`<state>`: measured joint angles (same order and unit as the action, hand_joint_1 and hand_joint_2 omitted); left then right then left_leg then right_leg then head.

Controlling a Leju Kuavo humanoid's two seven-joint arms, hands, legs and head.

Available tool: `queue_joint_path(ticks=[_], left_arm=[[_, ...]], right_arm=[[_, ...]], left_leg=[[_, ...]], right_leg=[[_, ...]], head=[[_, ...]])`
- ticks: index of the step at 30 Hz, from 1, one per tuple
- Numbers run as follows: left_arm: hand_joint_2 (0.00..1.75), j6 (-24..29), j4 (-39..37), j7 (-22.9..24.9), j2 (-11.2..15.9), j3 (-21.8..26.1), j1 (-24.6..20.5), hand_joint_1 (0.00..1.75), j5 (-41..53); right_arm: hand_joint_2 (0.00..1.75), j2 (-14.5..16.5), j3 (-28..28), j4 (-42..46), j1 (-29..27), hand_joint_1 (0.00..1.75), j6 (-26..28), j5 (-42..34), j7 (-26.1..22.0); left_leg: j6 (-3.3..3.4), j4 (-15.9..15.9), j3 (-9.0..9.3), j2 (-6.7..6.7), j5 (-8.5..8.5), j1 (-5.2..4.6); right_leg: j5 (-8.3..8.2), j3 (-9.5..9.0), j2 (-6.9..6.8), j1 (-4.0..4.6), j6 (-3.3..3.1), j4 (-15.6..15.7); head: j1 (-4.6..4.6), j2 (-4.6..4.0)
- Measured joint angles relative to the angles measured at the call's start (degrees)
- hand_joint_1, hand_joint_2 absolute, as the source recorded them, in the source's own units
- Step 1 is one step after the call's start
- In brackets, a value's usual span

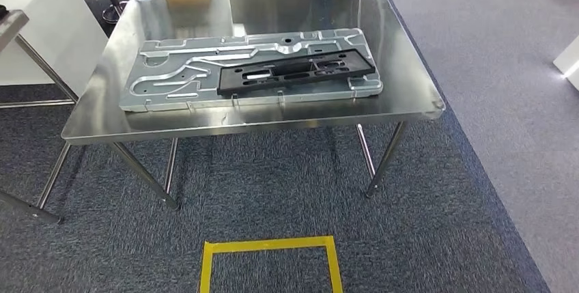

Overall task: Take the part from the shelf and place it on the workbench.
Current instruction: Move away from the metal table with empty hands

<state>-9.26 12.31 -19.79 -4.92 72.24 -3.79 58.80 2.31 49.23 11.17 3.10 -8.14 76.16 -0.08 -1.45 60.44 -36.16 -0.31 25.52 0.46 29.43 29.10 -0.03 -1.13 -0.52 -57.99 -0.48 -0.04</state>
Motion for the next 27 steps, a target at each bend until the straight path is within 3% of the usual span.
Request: queue_joint_path(ticks=[3,4,5,6,8,10,11,12,14,15,16,18,19,20,21,23,25,26,27], left_arm=[[0.0,0.02,-0.05,-0.27,-0.19,0.0,-0.11,0.0,-0.01],[0.0,-0.01,-0.06,-0.45,-0.25,0.0,-0.19,0.0,-0.01],[0.0,-0.06,-0.07,-0.68,-0.28,-0.01,-0.29,0.0,-0.01],[0.0,-0.12,-0.07,-0.91,-0.3,-0.01,-0.4,0.0,-0.02],[0.0,-0.25,-0.07,-1.45,-0.27,-0.02,-0.77,0.0,-0.15],[0.0,-0.29,-0.07,-1.96,-0.18,-0.02,-1.32,0.0,-0.4],[0.0,-0.27,-0.07,-2.17,-0.13,-0.02,-1.57,0.0,-0.53],[0.0,-0.24,-0.07,-2.31,-0.11,-0.02,-1.72,0.0,-0.59],[0.0,-0.09,-0.09,-2.46,-0.17,-0.02,-1.72,0.0,-0.74],[0.0,0.01,-0.1,-2.52,-0.21,-0.01,-1.68,0.0,-0.82],[0.0,0.11,-0.11,-2.59,-0.26,-0.01,-1.65,0.0,-0.88],[0.0,0.25,-0.11,-2.75,-0.33,0.0,-1.66,0.0,-0.83],[0.0,0.28,-0.11,-2.81,-0.36,0.0,-1.66,0.0,-0.72],[0.0,0.29,-0.11,-2.84,-0.38,0.0,-1.67,0.0,-0.58],[0.0,0.29,-0.11,-2.8,-0.39,-0.01,-1.68,0.0,-0.46],[0.0,0.3,-0.13,-2.56,-0.43,-0.02,-1.74,0.0,-0.32],[0.0,0.32,-0.14,-2.21,-0.43,-0.02,-1.81,0.0,-0.27],[0.0,0.34,-0.14,-2.07,-0.43,-0.03,-1.85,0.0,-0.25],[0.0,0.35,-0.14,-1.95,-0.42,-0.03,-1.86,0.0,-0.21]], right_arm=[[0.0,-0.07,0.24,-0.01,-0.15,0.0,-0.06,-0.33,1.32],[0.0,-0.08,0.41,-0.01,-0.2,0.0,-0.14,-0.48,1.74],[0.0,-0.07,0.6,-0.02,-0.21,0.0,-0.22,-0.57,2.26],[0.0,-0.05,0.75,-0.02,-0.18,0.0,-0.29,-0.61,2.72],[0.0,0.08,0.9,-0.02,-0.12,0.0,-0.33,-0.6,3.24],[0.0,0.32,0.95,-0.02,-0.04,0.0,-0.22,-0.6,3.0],[0.0,0.43,0.98,-0.02,-0.01,0.0,-0.11,-0.61,2.78],[0.0,0.48,1.0,-0.02,0.01,0.0,0.02,-0.61,2.52],[0.0,0.49,1.04,-0.02,-0.01,0.0,0.5,-0.62,1.97],[0.0,0.51,1.06,-0.02,-0.02,0.0,0.78,-0.65,1.72],[0.0,0.53,1.11,-0.03,-0.05,0.0,1.06,-0.7,1.49],[0.0,0.54,1.28,-0.04,-0.06,0.0,1.45,-0.81,0.93],[0.0,0.53,1.36,-0.04,-0.06,0.0,1.59,-0.84,0.63],[0.0,0.51,1.41,-0.04,-0.05,0.0,1.69,-0.84,0.29],[0.0,0.49,1.43,-0.03,-0.04,0.0,1.74,-0.83,0.0],[0.0,0.42,1.44,-0.02,0.02,0.0,1.65,-0.82,-0.39],[0.0,0.34,1.47,-0.02,0.21,0.0,1.32,-0.85,-0.35],[0.0,0.3,1.51,-0.02,0.3,0.0,1.08,-0.89,-0.24],[0.0,0.25,1.59,-0.02,0.35,0.0,0.87,-0.93,-0.08]], left_leg=[[-0.3,8.94,-2.35,0.04,8.35,0.15],[-0.27,11.96,-2.55,0.04,9.67,0.14],[-0.16,13.71,-2.04,0.04,9.55,0.09],[0.04,13.56,-0.65,0.05,8.18,0.0],[0.85,7.92,4.87,0.12,5.32,-0.43],[1.87,-0.73,10.95,0.35,5.72,-1.06],[2.33,-3.58,12.61,0.45,6.46,-1.34],[2.72,-5.1,13.15,0.5,6.74,-1.53],[3.43,-5.89,12.6,0.6,5.51,-1.41],[3.79,-6.2,12.1,0.69,4.62,-1.27],[4.04,-6.44,11.39,0.79,3.68,-1.11],[4.31,-6.26,9.49,0.86,2.19,-1.11],[4.26,-6.03,8.44,0.88,1.52,-1.1],[4.13,-5.7,7.34,0.9,0.9,-1.07],[3.96,-5.27,6.19,0.92,0.33,-1.01],[3.47,-4.02,3.87,0.93,-0.59,-0.85],[2.82,-2.59,1.96,0.88,-1.23,-0.86],[2.47,-2.11,1.4,0.86,-1.56,-0.89],[2.11,-1.91,1.07,0.85,-1.96,-0.91]], right_leg=[[-1.96,2.46,-0.47,0.35,-0.76,-0.06],[-2.66,3.44,-0.61,0.55,-0.83,-0.15],[-3.36,4.45,-0.73,0.74,-0.87,-0.29],[-3.97,5.42,-0.8,0.89,-0.88,-0.46],[-5.1,6.93,-0.91,1.05,-0.78,-0.78],[-6.22,7.71,-1.04,1.11,-0.38,-0.97],[-6.83,7.89,-1.16,1.02,-0.06,-0.91],[-7.48,7.99,-1.25,0.93,0.32,-0.73],[-7.98,8.24,-1.2,0.8,1.06,-0.53],[-6.68,8.54,-0.96,0.77,1.34,-1.24],[-4.17,9.06,-0.7,0.72,1.61,-3.02],[2.13,10.3,-0.31,0.45,2.09,-9.42],[3.81,10.66,-0.27,0.31,2.36,-12.82],[3.86,10.51,-0.25,0.17,2.61,-15.17],[2.65,9.64,-0.25,0.0,2.81,-15.92],[-0.22,5.0,-0.22,-0.44,3.1,-11.64],[0.54,-0.79,0.02,-0.46,2.92,-3.61],[1.51,-2.46,0.12,-0.35,2.56,-0.83],[2.11,-2.99,0.18,-0.12,2.04,0.51]], head=[[-0.12,0.0],[-0.13,0.0],[-0.13,0.0],[-0.13,0.0],[-0.13,0.0],[-0.12,0.0],[-0.11,0.0],[-0.11,0.0],[-0.1,0.0],[-0.09,0.0],[-0.07,0.0],[-0.06,0.0],[-0.05,0.0],[-0.05,0.0],[-0.04,0.0],[-0.06,0.0],[-0.1,0.0],[-0.1,0.0],[-0.13,0.0]])
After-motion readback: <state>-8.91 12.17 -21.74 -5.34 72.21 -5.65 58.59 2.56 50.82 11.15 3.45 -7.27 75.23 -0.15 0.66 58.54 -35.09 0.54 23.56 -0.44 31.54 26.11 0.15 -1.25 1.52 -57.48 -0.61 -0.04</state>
